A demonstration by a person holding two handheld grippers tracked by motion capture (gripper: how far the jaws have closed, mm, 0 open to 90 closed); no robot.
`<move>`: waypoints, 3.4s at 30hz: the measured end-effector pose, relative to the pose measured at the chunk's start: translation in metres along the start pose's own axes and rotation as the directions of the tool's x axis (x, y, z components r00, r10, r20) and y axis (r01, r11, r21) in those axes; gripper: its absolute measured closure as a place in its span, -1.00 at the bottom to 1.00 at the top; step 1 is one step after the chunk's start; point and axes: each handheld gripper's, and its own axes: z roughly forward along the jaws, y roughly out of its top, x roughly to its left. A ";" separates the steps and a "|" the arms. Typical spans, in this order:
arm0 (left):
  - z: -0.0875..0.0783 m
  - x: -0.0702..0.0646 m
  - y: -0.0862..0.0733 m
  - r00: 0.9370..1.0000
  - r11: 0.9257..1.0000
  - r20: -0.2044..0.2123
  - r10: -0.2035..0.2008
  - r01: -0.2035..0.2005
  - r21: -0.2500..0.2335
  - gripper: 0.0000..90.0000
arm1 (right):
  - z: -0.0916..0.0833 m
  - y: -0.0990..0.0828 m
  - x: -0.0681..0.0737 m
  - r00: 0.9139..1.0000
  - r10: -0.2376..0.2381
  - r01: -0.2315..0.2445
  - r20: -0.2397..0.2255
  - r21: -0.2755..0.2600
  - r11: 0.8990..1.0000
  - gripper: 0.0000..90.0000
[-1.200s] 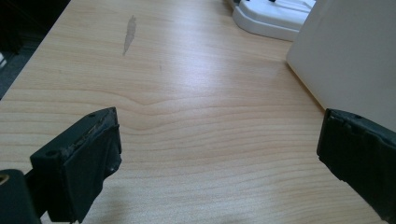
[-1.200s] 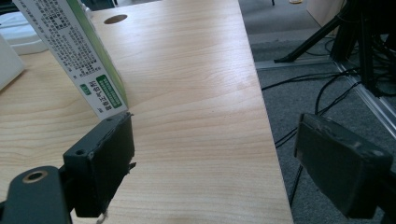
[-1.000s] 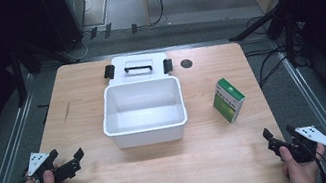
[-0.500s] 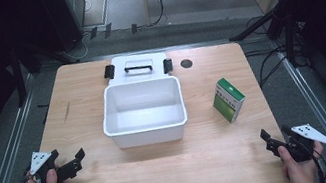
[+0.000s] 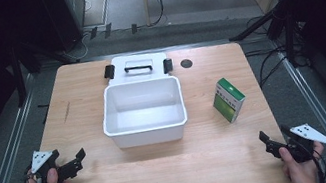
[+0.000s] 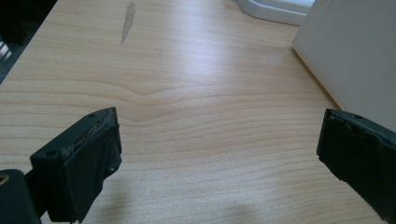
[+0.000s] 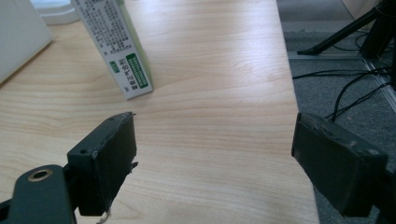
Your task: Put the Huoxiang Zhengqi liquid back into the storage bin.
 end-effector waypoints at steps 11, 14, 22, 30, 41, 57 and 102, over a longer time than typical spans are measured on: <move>0.003 -0.001 0.002 1.000 0.999 -0.024 0.010 -0.009 0.035 -0.99 | 0.001 0.009 0.013 0.999 -0.039 0.040 -0.014 0.057 0.998 -0.67; 0.004 -0.001 0.002 0.999 0.999 -0.045 0.015 -0.013 0.043 -0.99 | 0.001 0.013 0.015 0.997 -0.074 0.077 -0.035 0.092 0.993 -0.67; 0.005 -0.004 0.003 0.994 0.999 -0.102 0.037 -0.033 0.039 -0.99 | 0.000 0.028 0.023 0.988 -0.134 0.146 -0.078 0.170 0.975 -0.67; 0.005 -0.004 0.003 0.991 0.999 -0.130 0.025 -0.021 0.028 -0.99 | 0.003 0.052 0.040 0.972 -0.208 0.230 -0.106 0.278 0.933 -0.67; 0.006 0.000 0.004 0.992 0.999 -0.128 0.005 0.000 0.037 -0.99 | 0.003 0.085 0.057 0.952 -0.281 0.307 -0.125 0.377 0.874 -0.67; 0.012 -0.003 0.007 0.985 0.996 -0.152 0.084 -0.077 0.054 -0.99 | 0.021 0.112 0.079 0.919 -0.350 0.389 -0.180 0.554 0.736 -0.67; 0.016 -0.001 0.010 0.993 0.997 -0.102 0.060 -0.054 0.061 -0.99 | 0.071 0.184 0.110 0.887 -0.424 0.407 -0.182 0.742 0.533 -0.55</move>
